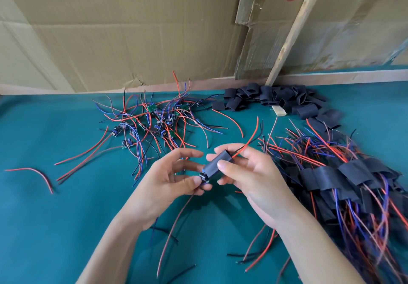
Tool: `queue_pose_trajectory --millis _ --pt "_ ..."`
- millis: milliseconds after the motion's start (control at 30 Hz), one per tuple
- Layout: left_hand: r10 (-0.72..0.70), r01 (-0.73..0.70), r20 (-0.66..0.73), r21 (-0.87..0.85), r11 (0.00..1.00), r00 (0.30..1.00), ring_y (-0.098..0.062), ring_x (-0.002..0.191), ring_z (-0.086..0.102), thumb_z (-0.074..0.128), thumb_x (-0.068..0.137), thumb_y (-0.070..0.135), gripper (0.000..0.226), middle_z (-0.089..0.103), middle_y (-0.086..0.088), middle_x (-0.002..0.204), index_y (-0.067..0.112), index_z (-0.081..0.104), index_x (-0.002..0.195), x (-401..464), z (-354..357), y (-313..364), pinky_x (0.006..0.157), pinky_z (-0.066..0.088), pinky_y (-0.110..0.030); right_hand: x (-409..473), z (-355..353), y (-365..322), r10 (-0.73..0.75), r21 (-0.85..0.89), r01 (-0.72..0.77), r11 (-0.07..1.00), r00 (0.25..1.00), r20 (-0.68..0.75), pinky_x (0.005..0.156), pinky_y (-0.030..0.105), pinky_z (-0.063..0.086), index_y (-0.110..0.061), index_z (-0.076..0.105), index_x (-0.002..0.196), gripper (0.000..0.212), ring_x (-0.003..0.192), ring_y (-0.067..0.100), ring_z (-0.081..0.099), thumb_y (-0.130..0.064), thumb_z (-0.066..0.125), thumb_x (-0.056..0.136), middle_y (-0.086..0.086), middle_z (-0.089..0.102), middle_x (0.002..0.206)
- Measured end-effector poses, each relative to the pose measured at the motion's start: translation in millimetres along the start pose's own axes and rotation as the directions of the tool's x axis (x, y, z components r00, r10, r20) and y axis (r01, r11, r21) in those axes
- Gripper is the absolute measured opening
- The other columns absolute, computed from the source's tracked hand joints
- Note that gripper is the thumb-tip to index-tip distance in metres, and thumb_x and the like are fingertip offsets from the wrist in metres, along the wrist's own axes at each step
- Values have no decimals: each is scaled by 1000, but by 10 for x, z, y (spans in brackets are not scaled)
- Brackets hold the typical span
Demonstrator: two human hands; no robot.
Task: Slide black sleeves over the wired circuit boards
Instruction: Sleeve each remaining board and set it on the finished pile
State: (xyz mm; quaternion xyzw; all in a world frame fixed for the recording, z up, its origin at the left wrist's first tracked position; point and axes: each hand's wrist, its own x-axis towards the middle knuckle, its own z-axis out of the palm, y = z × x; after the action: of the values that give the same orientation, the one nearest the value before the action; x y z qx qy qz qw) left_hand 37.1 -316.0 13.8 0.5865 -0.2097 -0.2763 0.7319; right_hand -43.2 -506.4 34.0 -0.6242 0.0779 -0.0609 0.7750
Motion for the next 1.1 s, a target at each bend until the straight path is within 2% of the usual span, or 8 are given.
queue_pose_trajectory --millis 200,400,633,767,867,933,1000,1100 --pt "2 4 79 -71 997 997 -40 78 72 75 80 -1 42 62 -17 99 8 59 118 -4 -7 26 70 59 -34 -9 -61 -50 38 109 -48 993 995 89 77 27 57 -3 65 122 32 102 24 71 -3 66 91 21 75 116" --pt "21 -13 67 -109 994 998 -39 75 68 76 78 0 39 61 -16 104 11 59 111 6 22 0 68 57 -34 -30 -37 -30 73 124 -97 988 981 180 85 32 58 -3 65 123 33 99 27 72 -6 67 90 23 74 117" --pt "31 -31 -38 5 1000 999 -32 66 68 72 81 5 33 65 -7 94 -2 54 109 20 88 -35 59 56 -30 -43 128 -2 144 104 -147 984 989 37 77 31 59 -4 64 128 29 78 25 65 2 55 101 24 68 104" --pt "-46 46 60 8 999 997 -34 70 69 77 82 12 28 65 -13 91 2 58 100 10 122 -58 61 56 -31 -73 77 -194 134 -101 -139 985 989 -57 57 28 53 -8 67 121 25 65 18 63 -2 60 98 16 68 87" --pt "-112 110 166 22 994 980 -36 84 71 82 79 22 32 65 -17 97 8 66 103 -1 112 -38 72 57 -36 -144 -167 -534 74 -465 -126 876 989 -130 48 26 46 -19 72 111 25 53 12 56 -10 70 88 0 64 67" --pt "-120 116 140 37 993 983 -35 87 71 82 76 24 33 67 -17 99 11 68 103 4 108 -21 73 57 -35 -223 -336 -799 103 -735 -140 663 990 -95 54 25 48 -29 72 109 33 53 6 58 -36 71 76 -8 69 67" --pt "-111 109 96 27 994 989 -35 86 71 81 74 26 33 68 -17 98 12 69 102 7 105 -3 71 57 -35 -269 -489 -1044 129 -865 -126 486 989 -72 67 26 48 -39 71 110 52 67 -5 67 -57 65 62 -20 76 82" --pt "-61 61 -57 -8 998 996 -31 75 72 79 81 22 23 69 -17 94 8 69 96 29 101 6 58 55 -28 -204 -824 -1441 -67 -888 -134 440 981 -181 73 31 50 -55 67 105 53 74 -3 72 -67 61 54 -28 75 89"
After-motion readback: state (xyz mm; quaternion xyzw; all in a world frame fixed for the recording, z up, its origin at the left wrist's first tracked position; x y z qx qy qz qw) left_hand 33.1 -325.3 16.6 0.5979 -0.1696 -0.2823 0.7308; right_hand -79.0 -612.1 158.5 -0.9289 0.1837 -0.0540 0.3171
